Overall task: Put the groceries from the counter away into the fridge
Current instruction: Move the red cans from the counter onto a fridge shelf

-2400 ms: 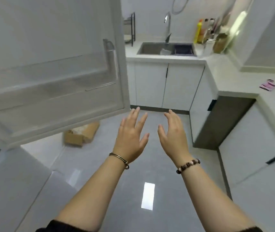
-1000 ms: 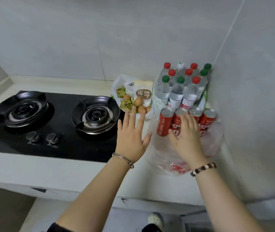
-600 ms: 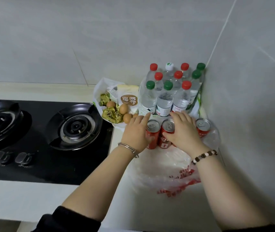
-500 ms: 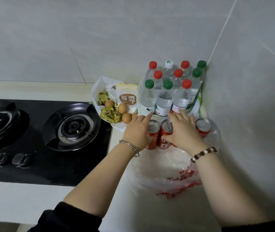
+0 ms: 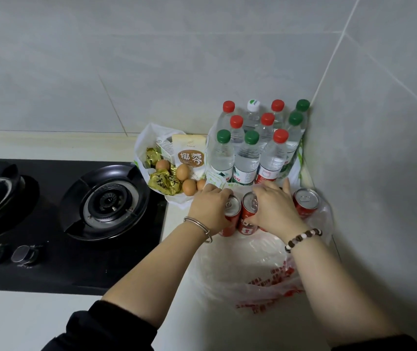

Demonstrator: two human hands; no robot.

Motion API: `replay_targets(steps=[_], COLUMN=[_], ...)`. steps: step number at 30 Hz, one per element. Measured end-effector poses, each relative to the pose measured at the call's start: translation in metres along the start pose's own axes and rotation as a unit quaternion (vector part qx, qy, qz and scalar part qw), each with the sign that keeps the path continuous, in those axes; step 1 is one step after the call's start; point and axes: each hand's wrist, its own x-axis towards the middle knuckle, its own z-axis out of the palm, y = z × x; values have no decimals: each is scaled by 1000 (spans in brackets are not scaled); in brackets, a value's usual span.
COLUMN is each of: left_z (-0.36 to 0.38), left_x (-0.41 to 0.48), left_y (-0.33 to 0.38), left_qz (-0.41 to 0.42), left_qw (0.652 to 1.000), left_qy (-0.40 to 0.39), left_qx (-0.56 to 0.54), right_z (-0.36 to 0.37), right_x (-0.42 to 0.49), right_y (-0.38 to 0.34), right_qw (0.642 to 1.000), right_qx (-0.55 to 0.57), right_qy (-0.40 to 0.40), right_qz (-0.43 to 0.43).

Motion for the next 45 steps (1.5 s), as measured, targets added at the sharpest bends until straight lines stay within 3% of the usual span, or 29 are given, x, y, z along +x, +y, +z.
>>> replay_targets(steps=[6,11,19,25,32,43,45], left_z=[-12,-29,-82,-111,-134,-148,-147], left_x=[-17,-31,-70,-130,-252,-546,-604], left_y=[-3,-4,-9,-38,-70,-56,-41], left_qz=[23,-2,-69,-150,-251,-399,-419], left_qw=[997,980,926,883,811,692,656], left_qy=[43,92,167,262,383,523,557], left_qx=[-65,-175,-332,-358,-363,-297,-290], right_z=[-13,-41,-80,-95,-94,-72,-65], right_x=[-15,-24,-30,-27,-59,-243,-290], right_y=[-7,-17,-58,-123,-237,-425,-458], right_qw=[999,987,947,921,885,759,733], right_qx=[25,151,314,366,382,423,423], right_qy=[33,46,58,35,-21,-206,-224], right_qz=[-16,-5,-29,-127,-266,-451,-484])
